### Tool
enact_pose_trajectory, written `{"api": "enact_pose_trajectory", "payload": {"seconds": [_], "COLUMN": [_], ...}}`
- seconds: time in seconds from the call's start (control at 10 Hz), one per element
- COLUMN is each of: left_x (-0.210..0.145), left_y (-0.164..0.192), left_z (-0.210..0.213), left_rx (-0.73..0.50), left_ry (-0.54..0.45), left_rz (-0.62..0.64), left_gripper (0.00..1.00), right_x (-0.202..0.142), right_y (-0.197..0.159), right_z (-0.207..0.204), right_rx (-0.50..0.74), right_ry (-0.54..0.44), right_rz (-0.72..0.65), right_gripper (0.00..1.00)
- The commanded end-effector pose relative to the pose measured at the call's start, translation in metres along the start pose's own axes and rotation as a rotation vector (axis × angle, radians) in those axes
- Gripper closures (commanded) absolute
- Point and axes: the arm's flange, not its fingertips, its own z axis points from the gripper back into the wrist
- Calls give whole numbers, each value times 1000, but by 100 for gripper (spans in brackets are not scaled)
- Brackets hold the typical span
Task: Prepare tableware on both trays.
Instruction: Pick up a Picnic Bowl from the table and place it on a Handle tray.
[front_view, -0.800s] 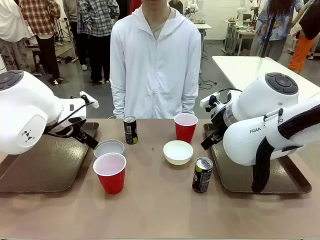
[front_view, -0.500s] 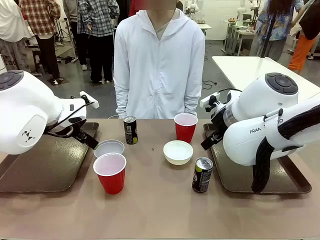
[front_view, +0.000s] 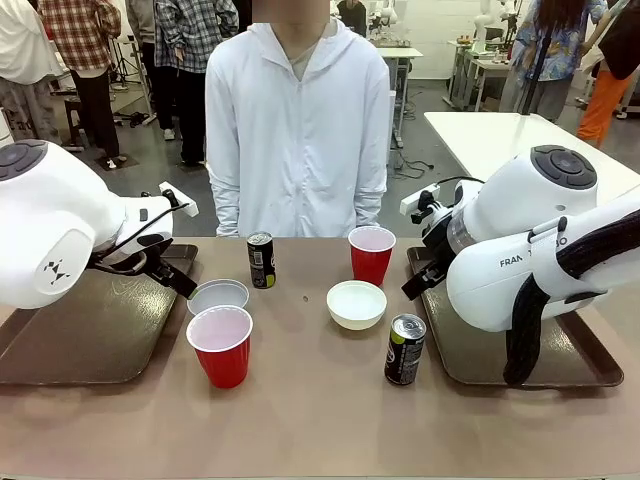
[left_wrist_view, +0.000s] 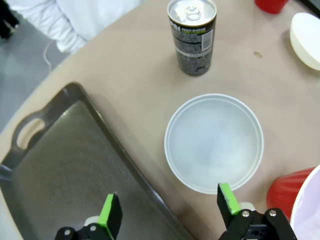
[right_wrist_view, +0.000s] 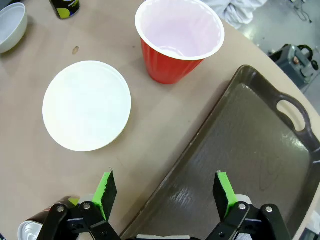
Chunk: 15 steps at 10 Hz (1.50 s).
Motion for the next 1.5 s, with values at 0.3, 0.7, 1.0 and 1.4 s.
{"api": "enact_pose_trajectory", "payload": {"seconds": [0.3,0.7,1.0,1.4], "left_x": [0,0,0,-28], "left_y": [0,0,-1,-13], "left_z": [0,0,17,124], "left_rx": [0,0,-41,-101], "left_ry": [0,0,-9,51], "left_rz": [0,0,-13,-94], "left_gripper": [0,0,0,0], "right_x": [0,0,4,-45], "right_y": [0,0,5,43], "right_z": [0,0,16,119], "right_rx": [0,0,-60,-69], "right_ry": [0,0,9,168], "right_rz": [-1,-1,11,46], "right_gripper": [0,0,0,0]}}
